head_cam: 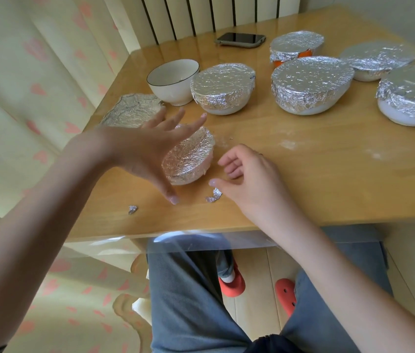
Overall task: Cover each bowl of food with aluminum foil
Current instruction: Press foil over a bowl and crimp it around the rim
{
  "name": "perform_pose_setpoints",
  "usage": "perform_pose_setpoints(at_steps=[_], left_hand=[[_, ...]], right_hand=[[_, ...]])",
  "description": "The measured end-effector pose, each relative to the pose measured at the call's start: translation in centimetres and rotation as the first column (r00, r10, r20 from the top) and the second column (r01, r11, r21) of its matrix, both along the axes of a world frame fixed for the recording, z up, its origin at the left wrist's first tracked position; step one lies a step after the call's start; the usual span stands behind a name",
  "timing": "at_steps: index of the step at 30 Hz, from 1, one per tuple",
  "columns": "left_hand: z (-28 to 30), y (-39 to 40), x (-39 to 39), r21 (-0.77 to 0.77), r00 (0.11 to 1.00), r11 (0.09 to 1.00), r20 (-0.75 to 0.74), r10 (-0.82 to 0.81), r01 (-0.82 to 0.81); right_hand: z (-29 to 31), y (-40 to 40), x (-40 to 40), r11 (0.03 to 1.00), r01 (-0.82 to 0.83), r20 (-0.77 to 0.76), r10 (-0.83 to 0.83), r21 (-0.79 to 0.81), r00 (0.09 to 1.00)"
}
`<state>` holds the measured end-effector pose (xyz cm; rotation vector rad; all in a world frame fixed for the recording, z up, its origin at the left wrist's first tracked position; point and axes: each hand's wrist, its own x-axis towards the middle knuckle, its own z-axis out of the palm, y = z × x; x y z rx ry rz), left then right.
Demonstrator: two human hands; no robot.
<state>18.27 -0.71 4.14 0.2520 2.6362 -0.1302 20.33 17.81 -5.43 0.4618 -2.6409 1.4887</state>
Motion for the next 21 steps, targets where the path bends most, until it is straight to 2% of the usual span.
perform_pose_setpoints(at_steps=[6, 10, 13, 17, 19, 20, 21], left_hand=[[-0.8, 0.1, -0.5, 0.151, 0.997, 0.988, -0.074, -0.011, 0.022], [-1.5, -0.2, -0.9, 0.185, 0.991, 0.982, -0.13, -0.008, 0.032], [-1.7, 0.0, -0.9, 0.202, 0.988, 0.978, -0.151, -0.02, 0.051], [-1.5, -1.0, -0.5, 0.165, 0.994, 0.984, -0.095, -0.048, 0.064], [-1.3, -2.0, 0.5, 0.345, 0.985, 0.938, -0.168, 0.034, 0.026], [-1.8, -2.4, 1.1, 0.503, 0.962, 0.864, -0.234, 0.14, -0.003], [-2.7, -2.8, 1.6, 0.666, 0.912, 0.745, -0.294, 0.286, -0.019]], right_hand=[[2.2, -1.1, -1.9, 0.958, -0.098, -0.019, 0.107, 0.268, 0.994], [2.9, -1.1, -3.9, 0.945, -0.135, -0.008, 0.144, 0.296, 0.99], [2.5, -0.9, -4.0, 0.952, -0.2, 0.006, 0.204, 0.23, 0.979], [1.6, 1.1, -3.7, 0.951, -0.266, 0.093, 0.254, 0.158, 0.963], [1.3, 1.9, -3.9, 0.988, -0.155, 0.109, 0.157, -0.026, 0.982], [1.1, 2.1, -4.0, 0.987, -0.072, 0.126, 0.09, -0.14, 0.988], [1.1, 2.0, -4.0, 0.972, -0.003, 0.163, 0.043, -0.237, 0.986]])
